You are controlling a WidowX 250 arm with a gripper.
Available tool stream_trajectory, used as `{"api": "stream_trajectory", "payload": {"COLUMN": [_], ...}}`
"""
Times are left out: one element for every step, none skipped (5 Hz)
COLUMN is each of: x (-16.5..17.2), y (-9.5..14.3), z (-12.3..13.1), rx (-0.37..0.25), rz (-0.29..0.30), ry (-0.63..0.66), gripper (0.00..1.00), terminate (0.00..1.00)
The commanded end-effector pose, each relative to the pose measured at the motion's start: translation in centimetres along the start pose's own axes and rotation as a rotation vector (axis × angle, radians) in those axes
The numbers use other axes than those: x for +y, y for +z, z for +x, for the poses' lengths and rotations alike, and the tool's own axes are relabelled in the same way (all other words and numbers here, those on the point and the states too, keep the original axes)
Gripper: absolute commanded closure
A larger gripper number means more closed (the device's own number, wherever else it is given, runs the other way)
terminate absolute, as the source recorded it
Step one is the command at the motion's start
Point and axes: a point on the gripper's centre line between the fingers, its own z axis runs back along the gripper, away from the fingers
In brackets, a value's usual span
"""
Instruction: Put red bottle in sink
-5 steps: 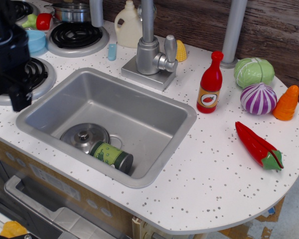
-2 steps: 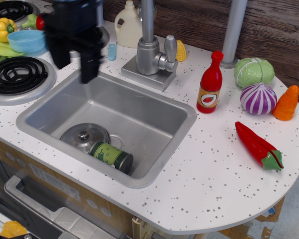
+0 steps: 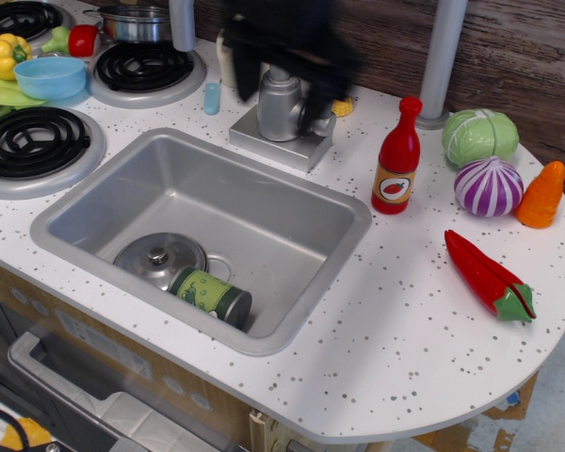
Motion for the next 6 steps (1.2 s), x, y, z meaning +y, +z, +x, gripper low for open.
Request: {"api": "stream_trajectory", "payload": {"x": [-2.9, -3.7, -3.8, -3.2, -3.6, -4.0], "y": [2.6, 2.7, 2.0, 1.1, 1.0, 0.1], "z": [4.3, 5.8, 6.6, 7.1, 7.3, 7.2], "rx": [-0.066, -0.070, -0.096, -0.121, -0.130, -0.144], "rz": [-0.013, -0.028, -0.036, -0.045, -0.063, -0.112], "ry": [0.049, 0.054, 0.058, 0.054, 0.070, 0.083], "gripper": [0.00, 0.00, 0.00, 0.00, 0.00, 0.00], "terminate": [0.00, 0.00, 0.00, 0.00, 0.00, 0.00]}}
